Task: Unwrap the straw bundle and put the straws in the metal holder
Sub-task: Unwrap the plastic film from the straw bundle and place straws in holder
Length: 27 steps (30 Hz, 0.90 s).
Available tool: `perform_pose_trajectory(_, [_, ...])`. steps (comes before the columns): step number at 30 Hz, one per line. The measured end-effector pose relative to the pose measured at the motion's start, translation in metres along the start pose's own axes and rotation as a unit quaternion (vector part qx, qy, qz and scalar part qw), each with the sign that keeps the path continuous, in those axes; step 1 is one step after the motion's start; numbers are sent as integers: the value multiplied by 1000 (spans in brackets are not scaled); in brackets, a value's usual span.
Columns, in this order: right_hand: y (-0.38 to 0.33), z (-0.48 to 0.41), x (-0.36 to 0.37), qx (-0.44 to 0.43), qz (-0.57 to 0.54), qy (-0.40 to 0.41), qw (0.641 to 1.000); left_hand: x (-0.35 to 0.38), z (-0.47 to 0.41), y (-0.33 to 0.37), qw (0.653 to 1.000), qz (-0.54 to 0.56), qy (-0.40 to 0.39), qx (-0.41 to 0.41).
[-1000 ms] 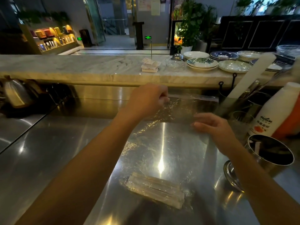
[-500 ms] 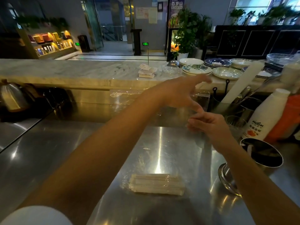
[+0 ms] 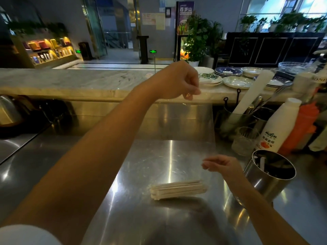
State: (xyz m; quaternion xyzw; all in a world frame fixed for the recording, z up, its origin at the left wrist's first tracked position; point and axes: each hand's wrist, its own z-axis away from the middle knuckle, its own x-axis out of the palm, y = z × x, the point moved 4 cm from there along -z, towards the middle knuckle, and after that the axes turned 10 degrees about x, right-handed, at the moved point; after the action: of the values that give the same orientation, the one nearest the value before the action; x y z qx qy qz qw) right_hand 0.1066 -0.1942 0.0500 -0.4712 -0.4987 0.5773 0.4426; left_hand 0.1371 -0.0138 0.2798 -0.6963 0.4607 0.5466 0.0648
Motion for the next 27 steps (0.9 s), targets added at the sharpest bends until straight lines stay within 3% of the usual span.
perform_pose_trajectory(6, [-9,-2,-13,-24,12,52,998,-18,10,-5,999,-7,52,-6])
perform_pose_trajectory(13, [-72,-1,-34,-96,147,71,982,-44,47,-36,995,2,85,-57])
perform_pose_trajectory(15, [-90,-3,-39,-120,181,81,973,-43,61,-51,993,9,83,-85])
perform_pose_trajectory(19, [-105,-11,-36,-116,288,55,949,-22,88,-90,978,-38,2,-206])
perform_pose_trajectory(21, [-104,-15,-33,-109,303,50,945,-20,92,-99,961,-98,72,-248])
perform_pose_trajectory(24, [-103,-18,-29,-108,290,43,950,-24,86,-73,937,-205,223,-172])
perform_pose_trajectory(27, [-104,-20,-23,-110,299,31,947,-5,70,-32,951,-236,197,-34])
